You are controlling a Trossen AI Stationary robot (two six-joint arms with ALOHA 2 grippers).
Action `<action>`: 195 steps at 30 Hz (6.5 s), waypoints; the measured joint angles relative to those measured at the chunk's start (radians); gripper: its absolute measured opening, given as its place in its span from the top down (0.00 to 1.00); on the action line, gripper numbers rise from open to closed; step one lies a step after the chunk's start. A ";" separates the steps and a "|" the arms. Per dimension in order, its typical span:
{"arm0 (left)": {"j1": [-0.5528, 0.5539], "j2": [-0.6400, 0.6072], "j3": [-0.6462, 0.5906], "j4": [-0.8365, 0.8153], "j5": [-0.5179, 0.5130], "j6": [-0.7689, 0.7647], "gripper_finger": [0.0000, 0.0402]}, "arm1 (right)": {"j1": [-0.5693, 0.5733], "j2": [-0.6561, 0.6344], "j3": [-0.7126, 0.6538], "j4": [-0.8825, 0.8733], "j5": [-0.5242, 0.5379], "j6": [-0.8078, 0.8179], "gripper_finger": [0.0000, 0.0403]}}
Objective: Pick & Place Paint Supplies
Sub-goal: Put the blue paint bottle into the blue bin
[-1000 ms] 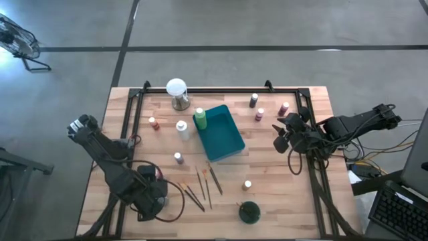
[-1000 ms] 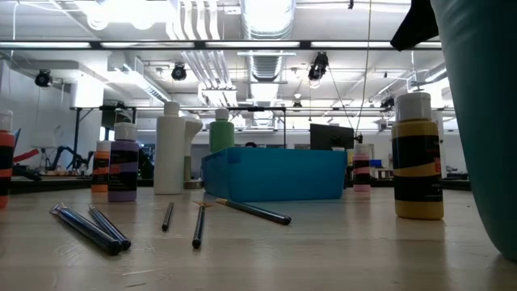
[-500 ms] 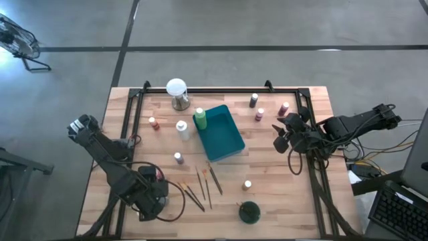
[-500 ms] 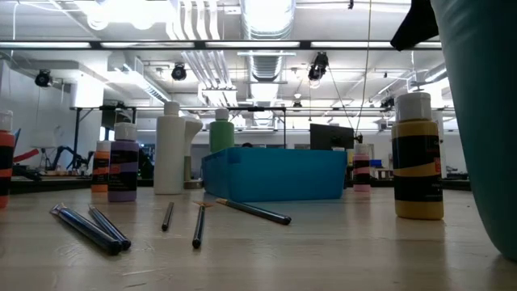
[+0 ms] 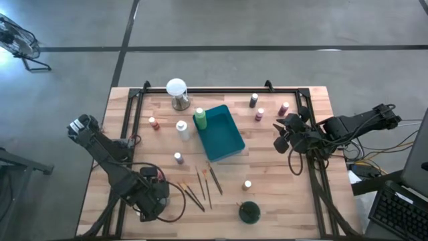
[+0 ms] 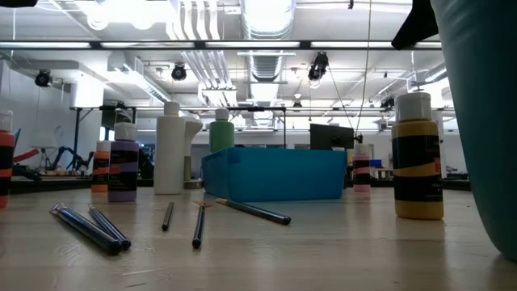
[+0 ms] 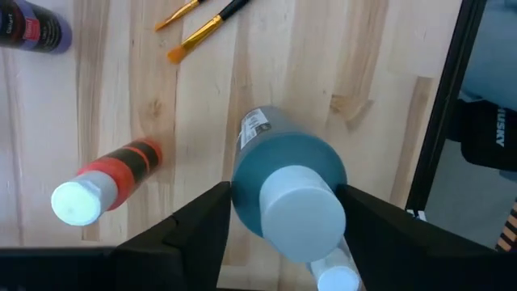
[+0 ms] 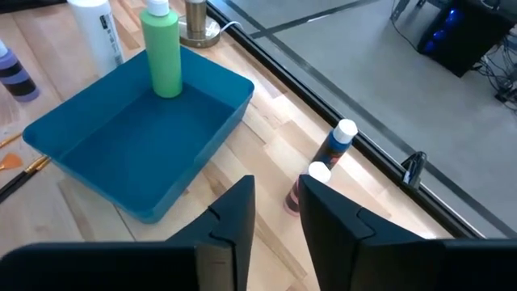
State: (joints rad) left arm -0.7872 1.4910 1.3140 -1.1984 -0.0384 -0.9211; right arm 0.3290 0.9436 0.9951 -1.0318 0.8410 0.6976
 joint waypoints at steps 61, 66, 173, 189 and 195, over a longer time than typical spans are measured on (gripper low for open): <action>0.058 -0.002 0.002 0.017 0.025 -0.020 0.33 | 0.000 0.000 0.000 0.001 0.000 -0.003 0.74; 0.071 -0.002 0.002 0.017 0.022 -0.015 0.33 | 0.000 0.000 0.000 0.001 0.000 -0.003 0.79; 0.717 0.234 0.777 -0.353 -0.025 1.038 0.69 | -0.084 0.564 0.079 1.169 -0.453 -0.734 0.34; 0.744 0.408 1.042 -0.372 -0.024 1.216 0.69 | -0.152 0.545 0.006 1.260 -0.459 -0.695 0.32; 0.746 0.409 1.042 -0.374 -0.024 1.219 0.69 | -0.183 0.545 0.009 1.299 -0.561 -0.690 0.37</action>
State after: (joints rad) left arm -0.0410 1.8996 2.3558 -1.5719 -0.0619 0.2980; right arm 0.1457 1.4887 1.0039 0.2674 0.2799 0.0073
